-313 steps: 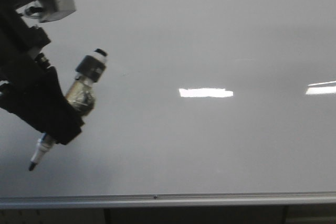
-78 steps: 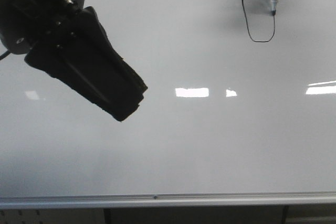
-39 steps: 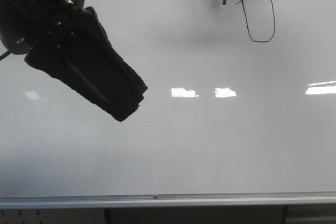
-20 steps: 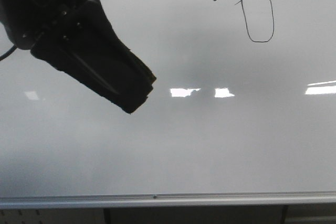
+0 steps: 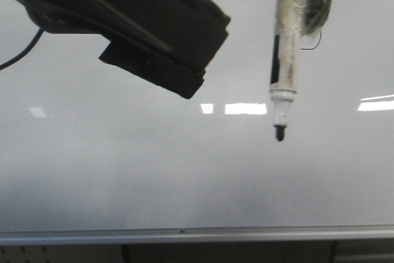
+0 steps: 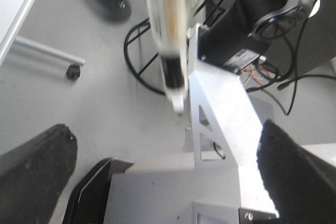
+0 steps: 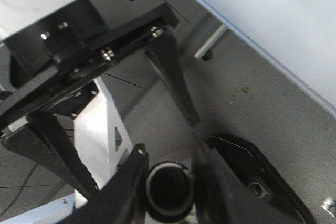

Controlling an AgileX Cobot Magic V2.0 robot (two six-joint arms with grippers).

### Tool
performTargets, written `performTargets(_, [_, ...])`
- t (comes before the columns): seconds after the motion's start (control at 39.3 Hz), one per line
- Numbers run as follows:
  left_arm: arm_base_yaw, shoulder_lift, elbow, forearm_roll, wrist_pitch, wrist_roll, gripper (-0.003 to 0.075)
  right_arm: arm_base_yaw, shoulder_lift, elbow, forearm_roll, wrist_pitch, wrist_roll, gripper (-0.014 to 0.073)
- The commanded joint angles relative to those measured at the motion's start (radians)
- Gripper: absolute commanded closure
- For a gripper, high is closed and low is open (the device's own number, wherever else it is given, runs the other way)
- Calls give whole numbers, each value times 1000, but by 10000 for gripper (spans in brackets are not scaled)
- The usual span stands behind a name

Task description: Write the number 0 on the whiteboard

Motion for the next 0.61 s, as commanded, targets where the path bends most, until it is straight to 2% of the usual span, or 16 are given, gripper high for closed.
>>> performTargets(0.0, [-6, -38, -28, -103, 77, 23, 50, 3, -32, 20, 200, 2, -88, 655])
performTargets(0.08, [-6, -38, -28, -103, 77, 24, 50, 12, -32, 36, 277, 0, -129, 655])
performTargets(0.31, [-7, -38, -28, -105, 77, 24, 68, 21, -32, 37, 327, -43, -159, 655])
performTargets(0.46, [-7, -38, -28, -135, 77, 24, 183, 23, -32, 37, 327, -46, -159, 655])
performTargets(0.59, [-7, -38, -28, -138, 77, 24, 351, 23, -32, 37, 327, -46, -159, 655])
